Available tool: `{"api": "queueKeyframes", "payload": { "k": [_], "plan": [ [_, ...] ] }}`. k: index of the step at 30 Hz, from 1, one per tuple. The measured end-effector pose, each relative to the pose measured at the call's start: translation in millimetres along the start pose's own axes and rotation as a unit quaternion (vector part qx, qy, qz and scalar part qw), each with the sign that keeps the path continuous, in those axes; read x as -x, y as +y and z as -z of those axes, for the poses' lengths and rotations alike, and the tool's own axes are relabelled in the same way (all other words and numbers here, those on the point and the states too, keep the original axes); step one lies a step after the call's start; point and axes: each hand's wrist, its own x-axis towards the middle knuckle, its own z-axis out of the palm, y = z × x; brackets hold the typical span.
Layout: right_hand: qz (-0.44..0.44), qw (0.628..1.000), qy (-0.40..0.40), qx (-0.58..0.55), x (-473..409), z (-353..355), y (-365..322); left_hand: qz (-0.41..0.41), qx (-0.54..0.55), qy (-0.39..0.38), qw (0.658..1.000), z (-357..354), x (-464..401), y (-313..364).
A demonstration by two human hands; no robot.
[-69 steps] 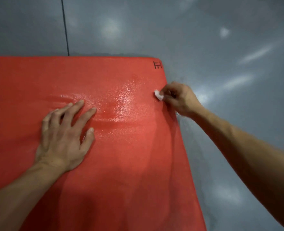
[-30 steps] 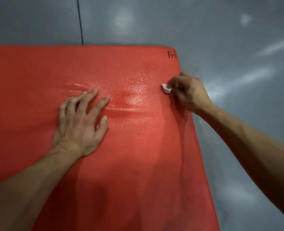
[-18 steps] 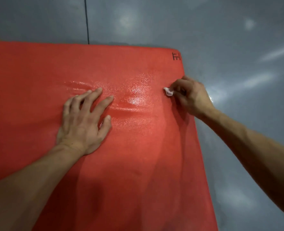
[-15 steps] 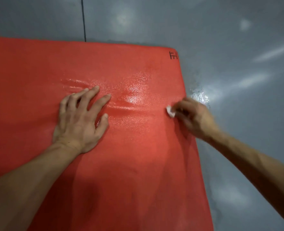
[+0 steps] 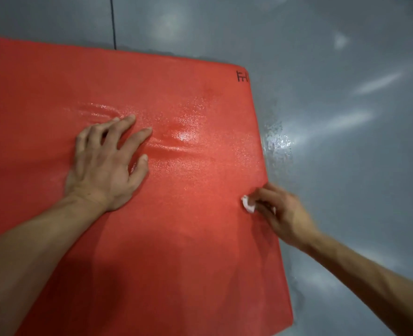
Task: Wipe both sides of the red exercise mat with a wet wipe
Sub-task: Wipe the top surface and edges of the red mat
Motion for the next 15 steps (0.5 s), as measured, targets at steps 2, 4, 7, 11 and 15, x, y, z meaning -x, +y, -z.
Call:
{"api": "queueKeyframes", "payload": {
  "k": [2,4,7,11,15],
  "plan": [
    [0.012,1.0,-0.015,-0.013,7,2,0,0.0,0.006,0.001,1.0,1,0,0],
    [0.017,0.999,0.037,-0.005,-29,8,4,-0.003,0.005,-0.001,1.0,1,0,1],
    [-0.006,0.991,0.126,0.035,-98,16,11,0.005,-0.003,-0.011,1.0,1,1,0],
    [-0.011,0.996,0.086,0.005,-43,-3,8,0.001,-0.013,-0.025,1.0,4,3,3],
    [0.016,0.999,-0.024,-0.032,52,-14,2,-0.01,-0.035,-0.031,0.999,6,5,7]
  ]
}}
